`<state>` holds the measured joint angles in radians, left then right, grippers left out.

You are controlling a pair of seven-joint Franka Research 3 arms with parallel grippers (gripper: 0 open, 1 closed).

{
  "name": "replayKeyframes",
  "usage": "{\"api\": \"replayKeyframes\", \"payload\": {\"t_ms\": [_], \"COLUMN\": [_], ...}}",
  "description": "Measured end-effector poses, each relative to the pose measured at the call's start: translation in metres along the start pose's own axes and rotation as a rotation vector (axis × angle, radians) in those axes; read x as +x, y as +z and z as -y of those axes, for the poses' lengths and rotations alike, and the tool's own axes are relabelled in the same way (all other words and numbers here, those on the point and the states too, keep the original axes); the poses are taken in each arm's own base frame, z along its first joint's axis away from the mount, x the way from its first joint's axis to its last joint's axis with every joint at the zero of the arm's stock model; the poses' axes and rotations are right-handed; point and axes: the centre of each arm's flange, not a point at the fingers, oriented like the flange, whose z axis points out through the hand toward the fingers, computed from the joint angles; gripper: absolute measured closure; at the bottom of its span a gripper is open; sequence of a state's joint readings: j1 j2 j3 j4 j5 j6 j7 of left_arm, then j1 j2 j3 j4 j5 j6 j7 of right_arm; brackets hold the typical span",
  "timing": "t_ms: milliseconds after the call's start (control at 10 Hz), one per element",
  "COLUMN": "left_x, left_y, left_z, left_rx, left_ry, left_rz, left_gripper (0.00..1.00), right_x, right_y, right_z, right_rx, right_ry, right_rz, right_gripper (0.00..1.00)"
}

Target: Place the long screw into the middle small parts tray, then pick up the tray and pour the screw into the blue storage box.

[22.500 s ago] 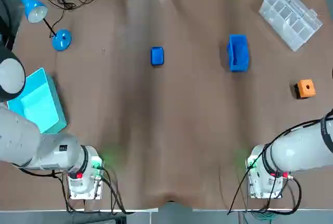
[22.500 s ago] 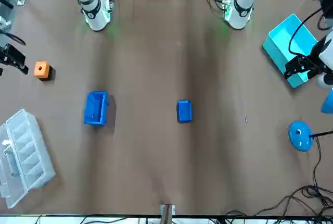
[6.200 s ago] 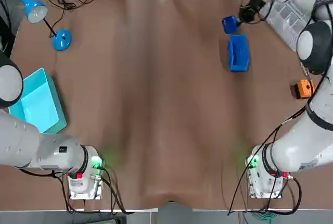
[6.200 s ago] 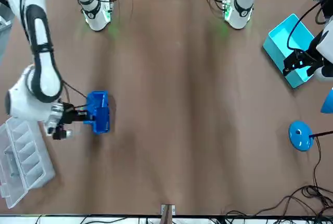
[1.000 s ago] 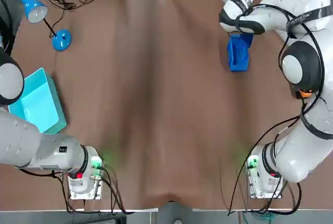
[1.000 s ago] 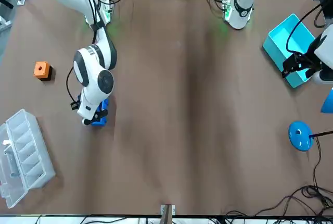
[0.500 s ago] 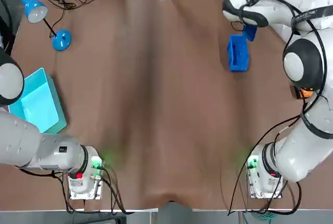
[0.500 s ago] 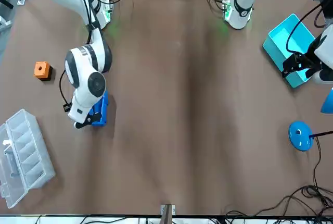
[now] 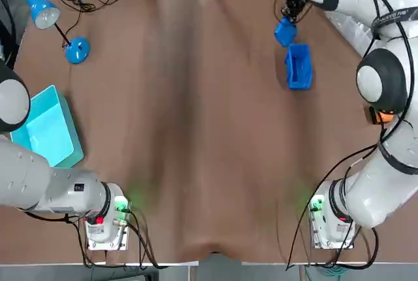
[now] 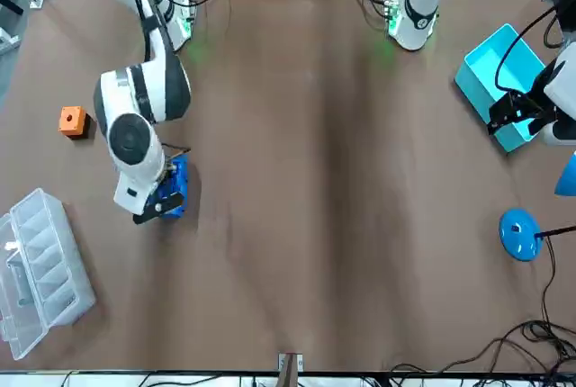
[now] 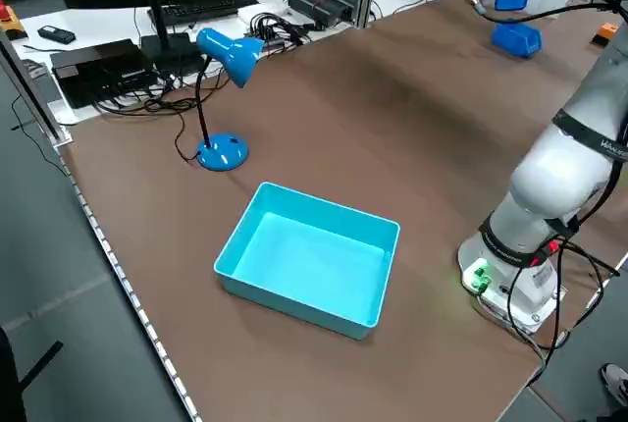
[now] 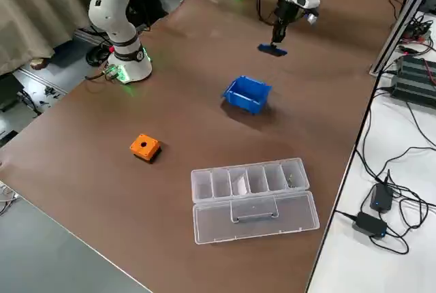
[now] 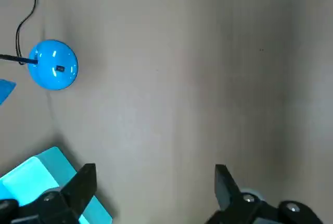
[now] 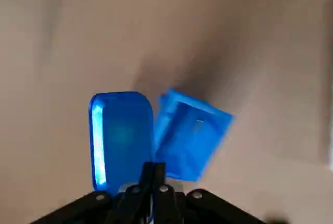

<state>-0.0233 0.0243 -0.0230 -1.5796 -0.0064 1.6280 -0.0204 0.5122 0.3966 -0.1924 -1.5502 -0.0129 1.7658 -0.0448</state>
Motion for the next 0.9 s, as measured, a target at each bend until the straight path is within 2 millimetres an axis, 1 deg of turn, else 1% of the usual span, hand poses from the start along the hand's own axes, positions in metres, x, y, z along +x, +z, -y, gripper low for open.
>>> {"api": "replayKeyframes", "payload": {"t_ms": [100, 300, 400, 500, 600, 800, 900], "left_x": [0.000, 0.000, 0.000, 0.000, 0.000, 0.000, 0.000], "left_y": [0.000, 0.000, 0.000, 0.000, 0.000, 0.000, 0.000], "left_z": [0.000, 0.000, 0.000, 0.000, 0.000, 0.000, 0.001], "left_rx": [0.000, 0.000, 0.000, 0.000, 0.000, 0.000, 0.000], "left_ry": [0.000, 0.000, 0.000, 0.000, 0.000, -0.001, -0.001], "left_rz": [0.000, 0.000, 0.000, 0.000, 0.000, 0.000, 0.000], "left_gripper": [0.00, 0.00, 0.00, 0.00, 0.00, 0.00, 0.00], "right_x": [0.002, 0.008, 0.016, 0.024, 0.032, 0.051, 0.063], "right_y": [-0.008, -0.009, -0.008, -0.003, 0.004, 0.019, 0.030], "right_z": [0.013, 0.031, 0.047, 0.068, 0.092, 0.149, 0.179], "right_rx": [0.108, 0.300, 0.441, 0.540, 0.567, 0.565, 0.558], "right_ry": [0.044, 0.164, 0.231, 0.283, 0.326, 0.384, 0.377], "right_rz": [-0.019, -0.026, -0.041, -0.041, -0.045, -0.084, -0.110], "right_gripper": [0.96, 0.96, 0.96, 0.96, 0.96, 0.96, 0.96]}}
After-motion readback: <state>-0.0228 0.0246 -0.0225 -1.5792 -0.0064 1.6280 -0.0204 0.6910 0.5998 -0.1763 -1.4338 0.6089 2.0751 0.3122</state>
